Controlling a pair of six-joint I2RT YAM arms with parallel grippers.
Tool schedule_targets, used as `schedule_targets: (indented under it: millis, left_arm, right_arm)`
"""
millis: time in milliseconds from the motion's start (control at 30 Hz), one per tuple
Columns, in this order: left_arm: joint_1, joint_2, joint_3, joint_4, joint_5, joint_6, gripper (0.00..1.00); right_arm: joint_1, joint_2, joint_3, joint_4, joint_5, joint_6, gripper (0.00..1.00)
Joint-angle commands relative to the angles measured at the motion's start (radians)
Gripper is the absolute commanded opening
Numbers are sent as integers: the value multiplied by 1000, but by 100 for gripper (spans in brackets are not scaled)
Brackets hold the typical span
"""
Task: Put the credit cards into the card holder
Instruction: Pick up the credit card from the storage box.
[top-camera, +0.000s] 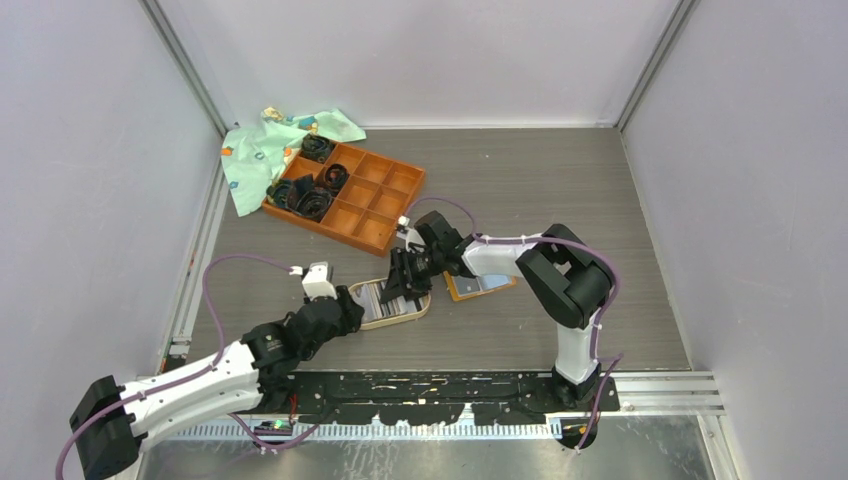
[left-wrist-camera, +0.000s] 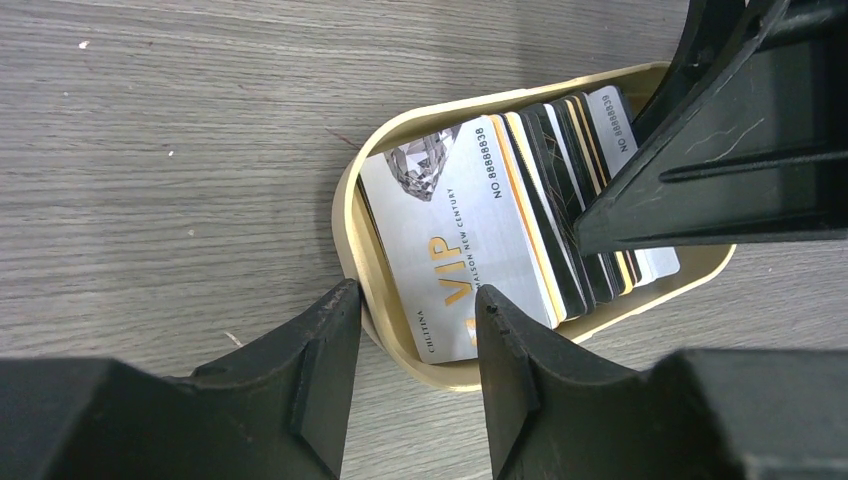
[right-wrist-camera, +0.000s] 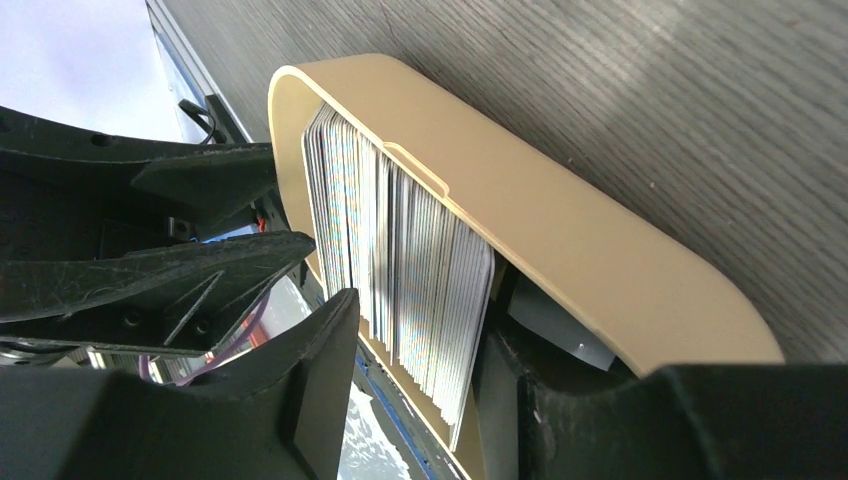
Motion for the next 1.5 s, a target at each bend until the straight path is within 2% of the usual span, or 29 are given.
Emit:
schedule_targets:
  millis: [0, 600, 833, 1467]
  left_arm:
    - [-2, -19, 7, 73, 17, 7, 46]
    - [-2, -19, 13, 71, 23, 11, 45]
    - [-1, -26, 13, 69, 28, 11, 45]
    - [-1, -17, 19, 75, 35, 14, 44]
  right_arm:
    - [-18, -64, 43, 19, -47, -19, 49]
    - [-83, -99, 62, -86, -46, -79, 51]
    - [-89, -113, 94, -196, 14, -164, 51]
    - [-135, -110, 117, -275, 17, -201, 46]
